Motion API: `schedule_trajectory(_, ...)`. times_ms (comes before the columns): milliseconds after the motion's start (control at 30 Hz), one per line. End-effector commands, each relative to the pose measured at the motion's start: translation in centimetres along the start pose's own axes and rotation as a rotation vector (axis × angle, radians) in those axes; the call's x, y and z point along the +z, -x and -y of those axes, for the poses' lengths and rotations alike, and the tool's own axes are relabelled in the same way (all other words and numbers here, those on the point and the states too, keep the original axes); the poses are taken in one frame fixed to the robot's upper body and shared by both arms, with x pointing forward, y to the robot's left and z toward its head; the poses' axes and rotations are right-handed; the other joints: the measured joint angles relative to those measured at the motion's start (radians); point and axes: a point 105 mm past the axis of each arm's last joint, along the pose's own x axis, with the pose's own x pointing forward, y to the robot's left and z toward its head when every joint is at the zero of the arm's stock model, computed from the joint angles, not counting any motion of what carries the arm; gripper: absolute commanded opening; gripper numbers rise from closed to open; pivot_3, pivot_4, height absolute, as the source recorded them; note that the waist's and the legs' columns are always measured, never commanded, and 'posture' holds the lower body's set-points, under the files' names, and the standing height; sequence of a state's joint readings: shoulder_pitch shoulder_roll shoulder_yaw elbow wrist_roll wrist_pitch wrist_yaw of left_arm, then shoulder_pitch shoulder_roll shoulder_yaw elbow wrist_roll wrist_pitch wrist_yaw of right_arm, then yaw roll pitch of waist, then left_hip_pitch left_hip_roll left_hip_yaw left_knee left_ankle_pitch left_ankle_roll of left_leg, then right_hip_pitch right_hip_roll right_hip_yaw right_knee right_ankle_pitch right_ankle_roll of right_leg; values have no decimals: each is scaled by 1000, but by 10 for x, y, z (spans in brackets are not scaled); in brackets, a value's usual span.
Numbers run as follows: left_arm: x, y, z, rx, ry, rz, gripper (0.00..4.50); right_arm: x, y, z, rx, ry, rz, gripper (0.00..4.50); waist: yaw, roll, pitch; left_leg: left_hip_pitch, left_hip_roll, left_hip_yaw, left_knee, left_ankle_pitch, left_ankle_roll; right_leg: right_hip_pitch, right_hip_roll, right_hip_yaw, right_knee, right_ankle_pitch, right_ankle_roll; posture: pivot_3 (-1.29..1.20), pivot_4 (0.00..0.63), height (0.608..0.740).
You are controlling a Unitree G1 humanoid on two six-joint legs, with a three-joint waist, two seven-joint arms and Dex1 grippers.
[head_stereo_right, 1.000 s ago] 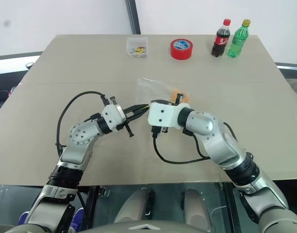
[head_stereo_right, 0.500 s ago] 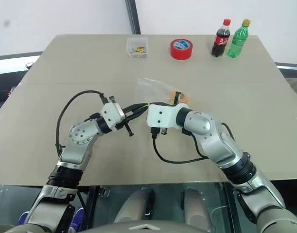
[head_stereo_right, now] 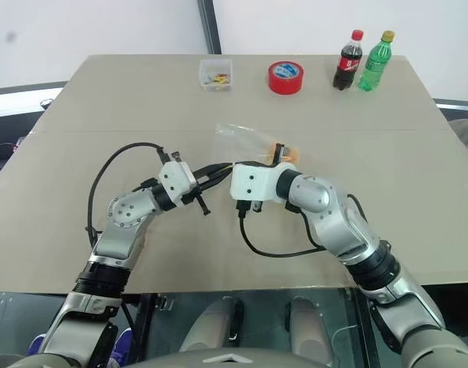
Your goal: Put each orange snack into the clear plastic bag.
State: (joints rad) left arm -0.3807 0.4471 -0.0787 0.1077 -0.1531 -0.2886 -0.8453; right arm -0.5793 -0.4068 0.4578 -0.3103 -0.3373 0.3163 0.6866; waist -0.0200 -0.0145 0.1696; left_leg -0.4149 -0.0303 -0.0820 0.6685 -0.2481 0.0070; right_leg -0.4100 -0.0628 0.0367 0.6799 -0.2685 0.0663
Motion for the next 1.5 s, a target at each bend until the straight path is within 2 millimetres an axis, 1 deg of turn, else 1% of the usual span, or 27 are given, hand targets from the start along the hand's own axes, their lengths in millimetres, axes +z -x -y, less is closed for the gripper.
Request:
schedule_trajectory(33, 31, -5, -10, 12, -46, 120, 0, -7, 9, 19, -91, -38, -33, 36, 1, 0, 0, 0, 0, 0, 0, 0, 0, 0, 0, 0, 0, 0, 0, 0, 150, 740)
schedule_trajectory(200, 45, -6, -24, 51, -42, 170, 0, -24, 22, 25, -126, -106, -99, 36, 3, 0, 0, 0, 0, 0, 0, 0, 0, 0, 0, 0, 0, 0, 0, 0, 150, 740)
schedule_trajectory(433, 53, -7, -41, 110, -26, 195, 0, -47, 42, 33, -178, -163, -187, 36, 3, 0, 0, 0, 0, 0, 0, 0, 0, 0, 0, 0, 0, 0, 0, 0, 150, 740)
schedule_trajectory(567, 53, -8, -46, 128, -4, 194, 0, -54, 50, 36, -200, -180, -220, 36, 1, 0, 0, 0, 0, 0, 0, 0, 0, 0, 0, 0, 0, 0, 0, 0, 150, 740)
schedule_trajectory(667, 51, -8, -55, 168, 31, 186, 0, -60, 55, 35, -207, -192, -243, 36, 3, 0, 0, 0, 0, 0, 0, 0, 1, 0, 0, 0, 0, 0, 0, 0, 150, 740)
schedule_trajectory(767, 52, -7, -66, 218, 67, 190, 0, -70, 63, 38, -231, -195, -286, 36, 3, 0, 0, 0, 0, 0, 0, 0, 1, 0, 0, 0, 0, 0, 0, 0, 150, 740)
schedule_trajectory(867, 51, -4, -75, 261, 104, 187, 0, -78, 73, 47, -268, -188, -324, 36, 3, 0, 0, 0, 0, 0, 0, 0, 0, 0, 0, 0, 0, 0, 0, 0, 150, 740)
schedule_trajectory(967, 50, -2, -76, 271, 119, 182, 0, -81, 80, 54, -291, -190, -332, 36, 2, 0, 0, 0, 0, 0, 0, 0, 0, 0, 0, 0, 0, 0, 0, 0, 150, 740)
schedule_trajectory(1133, 41, 1, -83, 318, 187, 154, 0, -93, 93, 70, -337, -180, -377, 36, 3, 0, 0, 0, 0, 1, 0, 0, 0, 0, 0, 0, 0, 0, 0, 0, 150, 740)
schedule_trajectory(1200, 36, 0, -84, 325, 206, 136, 0, -94, 94, 78, -356, -175, -373, 36, 2, 0, 0, 0, 0, 1, 0, 0, 0, 0, 0, 1, 0, 0, 0, 0, 150, 740)
schedule_trajectory(1300, 31, -7, -88, 340, 234, 117, 0, -93, 93, 98, -405, -158, -356, 36, 3, 0, 0, 0, 0, 1, 0, 0, 0, 0, 0, 1, 0, 0, 0, 0, 150, 740)
schedule_trajectory(1333, 33, -11, -92, 341, 246, 125, 0, -93, 93, 108, -433, -133, -354, 36, 3, 0, 0, 0, 0, 1, 0, 0, 0, 0, 0, 1, 0, 0, 0, 0, 150, 740)
schedule_trajectory(1433, 42, -22, -114, 391, 267, 158, 0, -90, 96, 143, -526, -49, -349, 36, 5, -1, 1, 0, -1, 1, 0, 1, -1, 0, 0, 1, 0, 0, 0, 0, 150, 740)
schedule_trajectory(1467, 46, -24, -120, 395, 258, 171, 0, -87, 98, 154, -565, -31, -339, 36, 5, -1, 1, -1, -1, 1, 1, 1, -2, 0, 0, 0, 0, 0, 0, 0, 150, 740)
schedule_trajectory(1500, 50, -26, -121, 384, 238, 183, 0, -84, 100, 161, -585, -23, -327, 36, 4, -1, 1, -1, -1, 1, 1, 1, -2, 0, 0, 0, 0, 0, 0, 0, 150, 740)
